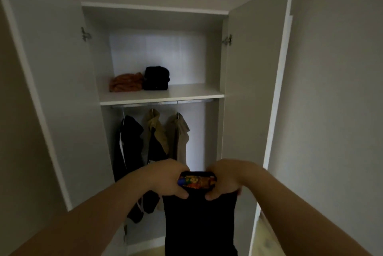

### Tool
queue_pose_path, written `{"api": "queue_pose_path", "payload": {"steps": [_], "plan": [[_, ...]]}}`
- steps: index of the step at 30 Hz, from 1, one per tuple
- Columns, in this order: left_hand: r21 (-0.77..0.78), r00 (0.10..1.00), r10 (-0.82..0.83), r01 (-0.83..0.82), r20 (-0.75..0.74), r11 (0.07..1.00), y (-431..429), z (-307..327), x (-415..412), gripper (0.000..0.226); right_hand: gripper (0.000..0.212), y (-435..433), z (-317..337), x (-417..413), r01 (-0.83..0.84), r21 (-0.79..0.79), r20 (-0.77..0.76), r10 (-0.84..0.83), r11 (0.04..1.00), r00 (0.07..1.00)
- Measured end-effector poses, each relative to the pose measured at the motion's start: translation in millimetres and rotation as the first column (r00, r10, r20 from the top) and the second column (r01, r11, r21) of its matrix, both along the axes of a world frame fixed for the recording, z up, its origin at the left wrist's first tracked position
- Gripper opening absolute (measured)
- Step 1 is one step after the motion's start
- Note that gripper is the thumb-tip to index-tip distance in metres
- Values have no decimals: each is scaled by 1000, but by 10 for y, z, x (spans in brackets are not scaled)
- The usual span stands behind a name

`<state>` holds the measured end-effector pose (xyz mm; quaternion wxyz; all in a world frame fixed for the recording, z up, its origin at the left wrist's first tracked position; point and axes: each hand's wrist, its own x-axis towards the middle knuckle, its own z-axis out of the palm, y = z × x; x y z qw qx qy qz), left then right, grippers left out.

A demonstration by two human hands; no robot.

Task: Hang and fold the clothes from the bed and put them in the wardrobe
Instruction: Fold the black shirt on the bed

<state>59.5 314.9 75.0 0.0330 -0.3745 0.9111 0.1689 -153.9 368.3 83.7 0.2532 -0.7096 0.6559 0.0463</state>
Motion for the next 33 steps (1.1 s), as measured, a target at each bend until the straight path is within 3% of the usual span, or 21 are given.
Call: {"api": "queue_pose_path", "payload": {"steps": [7,10,14,16,18,21,24,25,26,27,29,30,31,33], "plan": [[124,990,95,-81,-108,989,-2019,779,-371,50,53,-2003,902,-299,7,-69,-59,-11,998,998],[64,977,77,-65,-199,996,-2855,1177,-495,43,48,-2784,1340,-401,6,-174,-111,-25,985,993],[-147,947,11,-61,-320,987,-3856,1984,-656,38,30,-3694,2108,-548,33,-390,-100,-78,920,992],[-294,922,-25,-98,-387,951,-4300,2357,-730,39,26,-4090,2456,-622,-14,-567,-171,-102,823,980],[-496,905,-91,-142,-415,857,-4730,2655,-817,41,31,-4499,2695,-732,-106,-742,-295,-182,662,938],[-795,903,-206,-202,-378,572,-5396,2741,-988,41,49,-5172,2686,-951,-186,-906,-313,-309,380,898],[-872,890,-207,-310,-406,380,-6050,2281,-1245,48,64,-5901,2170,-1122,-173,-966,-226,-302,193,926],[-871,907,-143,-322,-396,371,-6246,2040,-1343,54,71,-6140,1926,-1174,-138,-968,-198,-294,211,935],[-871,938,-42,-303,-345,387,-6438,1772,-1423,60,79,-6368,1664,-1225,-99,-947,-188,-280,305,941],[-869,967,53,-248,-250,429,-6622,1490,-1483,65,88,-6581,1399,-1274,-71,-882,-210,-254,467,944],[-797,987,161,-99,-3,596,-6989,970,-1558,71,98,-6978,946,-1367,-42,-603,-265,-151,796,952],[-723,980,184,-74,75,687,-7154,783,-1577,71,97,-7167,791,-1404,-22,-480,-250,-113,877,962],[-657,976,196,-84,98,749,-7300,664,-1590,70,92,-7358,693,-1428,-9,-418,-220,-92,908,971],[-648,978,194,-102,73,755,-7603,612,-1641,63,78,-7705,655,-1446,-5,-417,-185,-80,909,979]]}}
